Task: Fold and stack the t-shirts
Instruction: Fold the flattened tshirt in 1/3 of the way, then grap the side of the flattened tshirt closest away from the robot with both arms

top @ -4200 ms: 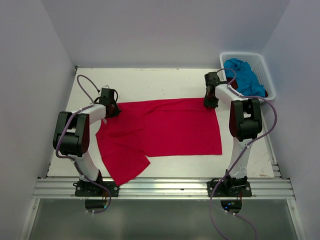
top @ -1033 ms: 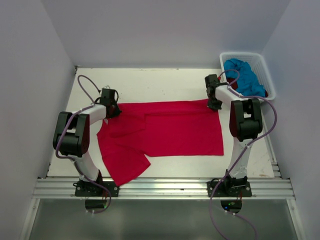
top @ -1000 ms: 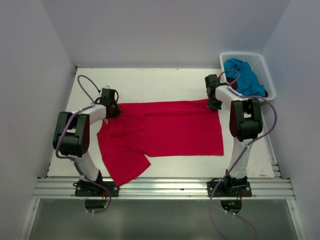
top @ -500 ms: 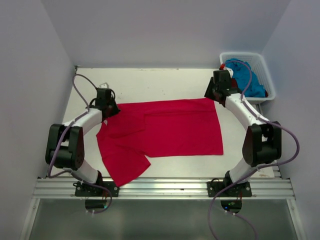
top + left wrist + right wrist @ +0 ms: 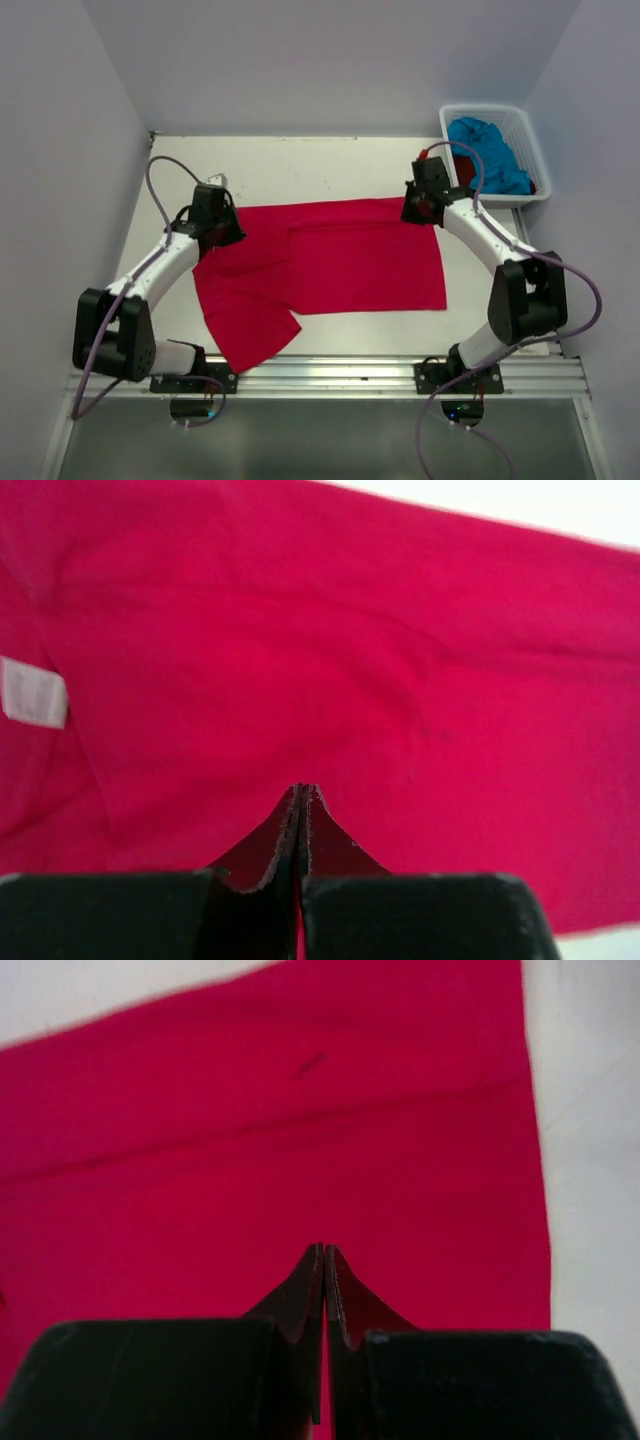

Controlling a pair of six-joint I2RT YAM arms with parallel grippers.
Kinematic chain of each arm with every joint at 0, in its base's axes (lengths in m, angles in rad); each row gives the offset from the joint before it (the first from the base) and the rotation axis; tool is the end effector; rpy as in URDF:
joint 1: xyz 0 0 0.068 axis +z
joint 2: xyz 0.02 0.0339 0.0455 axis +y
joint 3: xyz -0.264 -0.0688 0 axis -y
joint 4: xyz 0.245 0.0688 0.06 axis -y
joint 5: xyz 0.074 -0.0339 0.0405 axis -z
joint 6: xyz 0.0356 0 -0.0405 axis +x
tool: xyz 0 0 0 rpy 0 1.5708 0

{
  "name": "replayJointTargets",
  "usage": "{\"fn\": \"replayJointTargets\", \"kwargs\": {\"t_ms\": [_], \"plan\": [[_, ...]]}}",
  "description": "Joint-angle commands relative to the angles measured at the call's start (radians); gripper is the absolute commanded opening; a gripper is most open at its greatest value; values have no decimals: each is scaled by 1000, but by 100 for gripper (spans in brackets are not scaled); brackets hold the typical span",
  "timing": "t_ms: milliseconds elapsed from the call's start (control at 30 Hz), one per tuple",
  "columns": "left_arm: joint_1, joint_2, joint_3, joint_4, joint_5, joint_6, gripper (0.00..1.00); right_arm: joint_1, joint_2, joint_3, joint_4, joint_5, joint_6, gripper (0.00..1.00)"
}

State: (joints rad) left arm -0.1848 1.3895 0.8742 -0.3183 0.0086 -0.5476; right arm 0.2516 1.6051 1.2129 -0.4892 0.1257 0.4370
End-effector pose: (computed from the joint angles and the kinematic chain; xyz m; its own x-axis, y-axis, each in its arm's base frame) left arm 0.2839 -0.0534 0.2235 -0.7200 -0.3951 -0.5706 -0.2172 0.9091 -0.3554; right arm 0.3381 0.0823 0.2548 -0.7490 0.2410 -0.6172 0.1625 0.9699 0.1816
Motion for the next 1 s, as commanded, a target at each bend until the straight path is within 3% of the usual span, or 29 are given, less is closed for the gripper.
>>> {"fn": "replayJointTargets", "kwargs": {"t_ms": [0, 133, 233, 567, 967], "plan": [[-97, -194, -27, -175, 36, 35, 0, 47, -178, -70, -87, -54, 9, 0], [-143, -381, -115, -307, 44, -34, 0, 81, -292, -170, -166, -46, 12, 0], [-143, -409, -164, -358, 16, -64, 0, 86, -324, -223, -183, -12, 9, 1], [-147, -100, -161, -118, 97, -164, 0, 86, -149, -230, -91, 2, 65, 0], [-145, 127, -207, 50, 11, -178, 0, 86, 2, -207, -9, -27, 66, 0]]}}
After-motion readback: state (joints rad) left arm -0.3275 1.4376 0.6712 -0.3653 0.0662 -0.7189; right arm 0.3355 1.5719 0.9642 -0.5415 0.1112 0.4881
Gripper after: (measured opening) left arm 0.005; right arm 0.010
